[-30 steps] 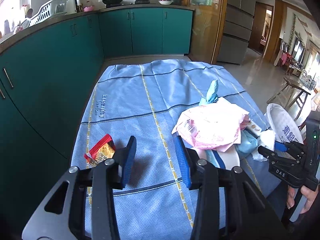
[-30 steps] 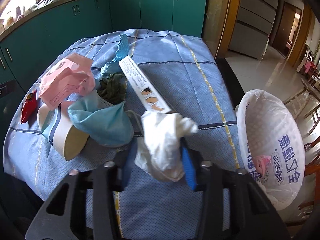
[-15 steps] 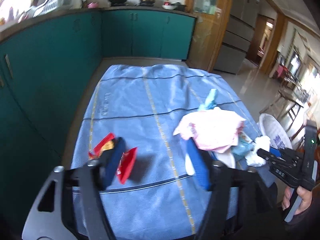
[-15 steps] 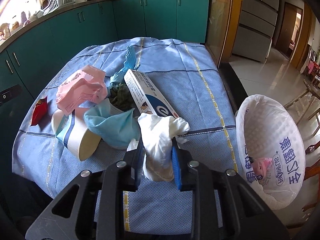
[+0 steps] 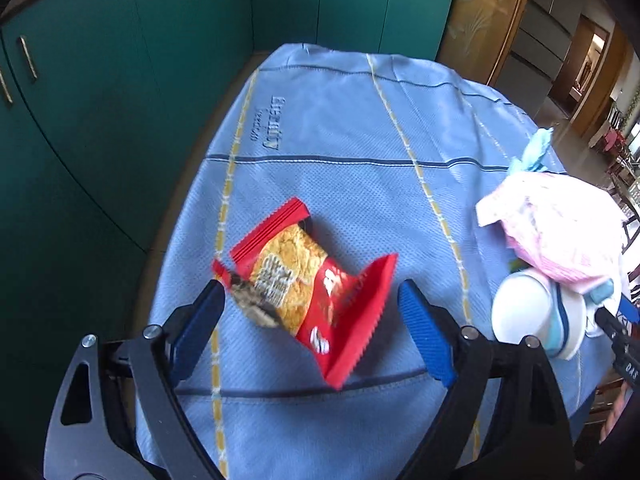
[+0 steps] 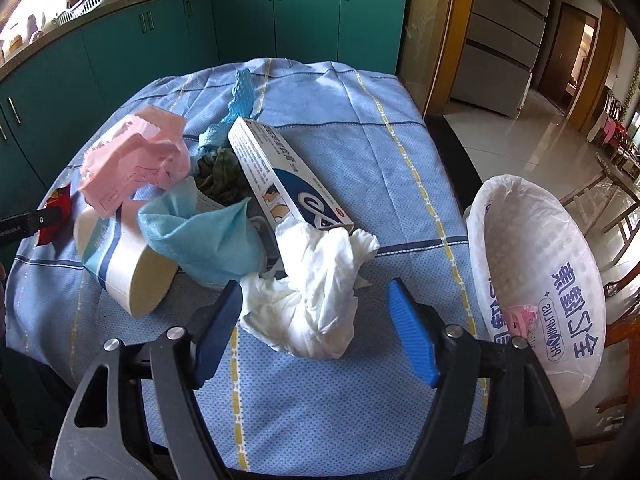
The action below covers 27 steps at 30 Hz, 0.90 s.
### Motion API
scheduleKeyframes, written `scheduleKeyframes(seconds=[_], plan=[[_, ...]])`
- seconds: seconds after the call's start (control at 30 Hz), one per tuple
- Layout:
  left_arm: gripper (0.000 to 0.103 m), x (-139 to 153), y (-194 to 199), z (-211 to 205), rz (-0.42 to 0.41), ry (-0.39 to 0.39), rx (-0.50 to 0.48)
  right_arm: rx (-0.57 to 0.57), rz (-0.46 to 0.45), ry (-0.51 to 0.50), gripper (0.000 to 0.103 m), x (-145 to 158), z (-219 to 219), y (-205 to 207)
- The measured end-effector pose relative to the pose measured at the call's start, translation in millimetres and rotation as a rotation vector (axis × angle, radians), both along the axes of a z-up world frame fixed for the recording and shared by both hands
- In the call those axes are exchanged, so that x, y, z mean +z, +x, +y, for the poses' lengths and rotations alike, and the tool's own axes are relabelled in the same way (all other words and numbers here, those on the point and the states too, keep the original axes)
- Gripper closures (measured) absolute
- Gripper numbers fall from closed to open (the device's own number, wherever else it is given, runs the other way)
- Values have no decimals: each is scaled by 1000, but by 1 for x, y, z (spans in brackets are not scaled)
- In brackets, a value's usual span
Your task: Collect trash
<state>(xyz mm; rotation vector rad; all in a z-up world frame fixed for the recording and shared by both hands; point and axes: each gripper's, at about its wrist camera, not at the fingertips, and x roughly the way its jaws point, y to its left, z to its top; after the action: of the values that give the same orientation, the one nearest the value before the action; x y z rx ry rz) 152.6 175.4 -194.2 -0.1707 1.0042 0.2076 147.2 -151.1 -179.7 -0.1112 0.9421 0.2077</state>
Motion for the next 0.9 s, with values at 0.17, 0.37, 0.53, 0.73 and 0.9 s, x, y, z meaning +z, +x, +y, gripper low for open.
scheduleKeyframes(seconds=[0.17, 0.37, 0.53, 0.73, 0.9], plan=[[26, -9, 10, 0, 17, -32, -6, 2, 8, -15, 29, -11, 4, 4], [39, -3, 2, -3, -8, -42, -31, 46, 3, -18, 57, -13, 13, 0], [61, 3, -6, -3, -15, -77, -34, 65, -14, 1, 61, -6, 12, -5], [63, 16, -14, -11, -47, -79, -51, 47, -34, 22, 61, 6, 4, -8], [63, 41, -23, -27, -105, -32, -82, 25, -36, 40, 61, 10, -3, -8]])
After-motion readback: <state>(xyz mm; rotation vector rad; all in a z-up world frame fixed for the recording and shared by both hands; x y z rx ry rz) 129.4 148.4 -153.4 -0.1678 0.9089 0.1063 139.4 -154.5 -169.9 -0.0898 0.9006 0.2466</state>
